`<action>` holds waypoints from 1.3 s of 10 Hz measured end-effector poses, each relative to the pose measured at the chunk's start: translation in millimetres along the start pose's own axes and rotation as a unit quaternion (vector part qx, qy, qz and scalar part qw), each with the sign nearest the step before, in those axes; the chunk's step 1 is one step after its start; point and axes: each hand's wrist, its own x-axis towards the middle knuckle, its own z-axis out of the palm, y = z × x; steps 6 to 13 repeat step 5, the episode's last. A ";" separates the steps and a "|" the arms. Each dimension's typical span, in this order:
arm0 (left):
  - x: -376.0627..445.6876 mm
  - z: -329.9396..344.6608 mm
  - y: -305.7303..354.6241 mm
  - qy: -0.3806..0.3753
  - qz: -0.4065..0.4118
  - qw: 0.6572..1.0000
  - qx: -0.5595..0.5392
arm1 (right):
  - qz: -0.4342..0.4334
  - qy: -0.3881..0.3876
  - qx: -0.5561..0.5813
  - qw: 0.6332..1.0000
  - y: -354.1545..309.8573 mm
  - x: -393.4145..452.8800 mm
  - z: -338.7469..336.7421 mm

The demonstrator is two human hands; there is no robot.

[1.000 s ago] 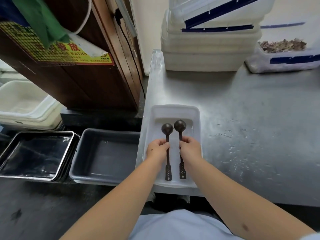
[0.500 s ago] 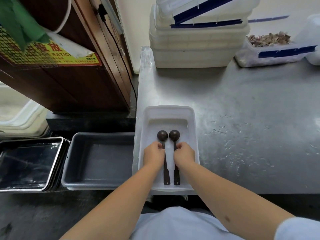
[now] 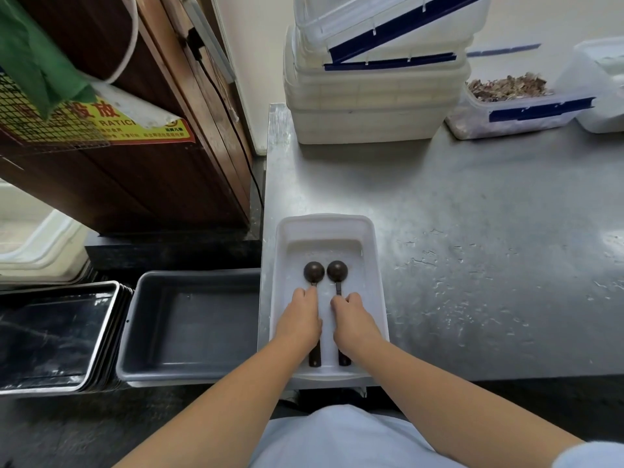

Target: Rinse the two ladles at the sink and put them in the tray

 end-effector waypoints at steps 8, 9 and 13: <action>-21.6 -58.6 13.9 0.186 0.128 0.967 0.119 | -0.131 0.127 -0.050 0.982 -14.2 -18.4 -52.8; -21.6 -58.6 13.9 0.186 0.128 0.967 0.119 | -0.131 0.127 -0.050 0.982 -14.2 -18.4 -52.8; -21.6 -58.6 13.9 0.186 0.128 0.967 0.119 | -0.131 0.127 -0.050 0.982 -14.2 -18.4 -52.8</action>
